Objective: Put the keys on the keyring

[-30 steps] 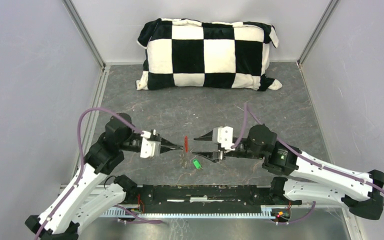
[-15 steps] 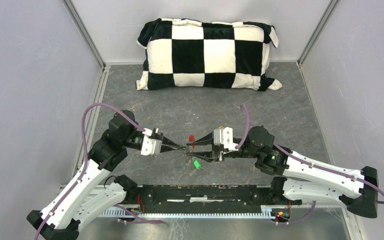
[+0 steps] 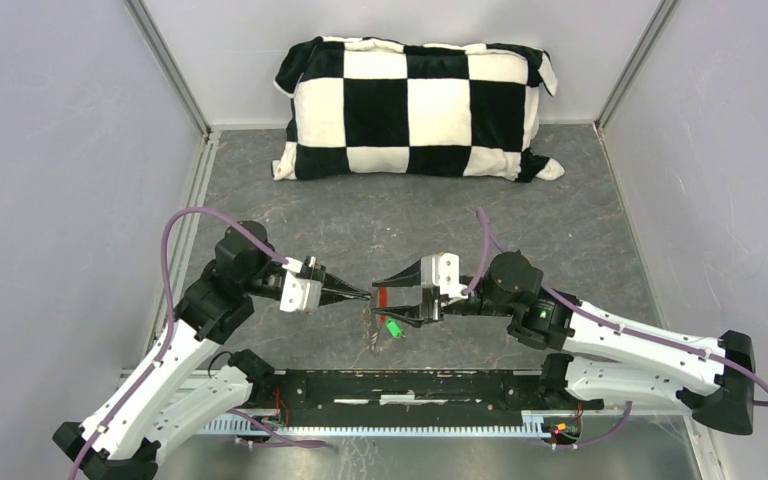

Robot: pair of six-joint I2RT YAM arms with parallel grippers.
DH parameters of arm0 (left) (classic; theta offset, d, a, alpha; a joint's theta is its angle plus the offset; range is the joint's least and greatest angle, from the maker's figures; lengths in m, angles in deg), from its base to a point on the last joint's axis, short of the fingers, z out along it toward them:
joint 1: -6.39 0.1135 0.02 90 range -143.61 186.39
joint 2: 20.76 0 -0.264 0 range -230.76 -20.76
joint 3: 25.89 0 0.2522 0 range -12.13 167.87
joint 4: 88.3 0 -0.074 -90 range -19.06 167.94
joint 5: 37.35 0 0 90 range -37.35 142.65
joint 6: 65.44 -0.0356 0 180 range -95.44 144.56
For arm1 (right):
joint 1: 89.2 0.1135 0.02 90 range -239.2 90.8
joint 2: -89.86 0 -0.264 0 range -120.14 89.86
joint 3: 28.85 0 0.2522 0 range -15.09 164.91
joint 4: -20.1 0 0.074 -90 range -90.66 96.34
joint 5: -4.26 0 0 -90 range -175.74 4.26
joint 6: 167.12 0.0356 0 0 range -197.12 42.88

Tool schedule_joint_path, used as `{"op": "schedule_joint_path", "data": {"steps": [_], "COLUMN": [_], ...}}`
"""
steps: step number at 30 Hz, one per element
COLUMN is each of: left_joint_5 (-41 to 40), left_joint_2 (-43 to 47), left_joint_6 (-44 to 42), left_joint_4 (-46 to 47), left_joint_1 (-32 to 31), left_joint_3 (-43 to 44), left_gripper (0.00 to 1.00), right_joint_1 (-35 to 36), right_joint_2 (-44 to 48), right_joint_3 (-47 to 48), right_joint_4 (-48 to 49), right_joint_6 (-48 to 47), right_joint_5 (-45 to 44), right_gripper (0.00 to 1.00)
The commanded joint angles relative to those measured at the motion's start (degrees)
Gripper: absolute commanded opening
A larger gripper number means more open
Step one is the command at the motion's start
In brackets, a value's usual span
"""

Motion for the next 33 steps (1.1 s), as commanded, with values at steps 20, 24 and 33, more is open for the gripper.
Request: {"op": "schedule_joint_path", "data": {"steps": [20,24,33], "left_joint_5": [-11.1,-11.8,-13.0], "left_joint_2": [1.2,1.5,2.2], "left_joint_6": [-4.0,-3.5,-1.7], "left_joint_4": [-6.5,-6.5,-5.7], "left_joint_1": [0.4,0.4,0.4], "left_joint_3": [-6.8,-7.0,-7.4], "left_gripper": [0.02,0.02,0.02], "right_joint_1": [-2.4,-2.4,-2.4], "right_joint_2": [1.9,-4.5,-14.6], "right_joint_3": [-28.6,-30.4,-29.1], "right_joint_4": [2.3,9.7,18.8], "right_joint_6": [13.8,13.5,13.0], "right_joint_5": [-18.2,-16.7,-13.0], "right_gripper": [0.75,0.71,0.62]}}
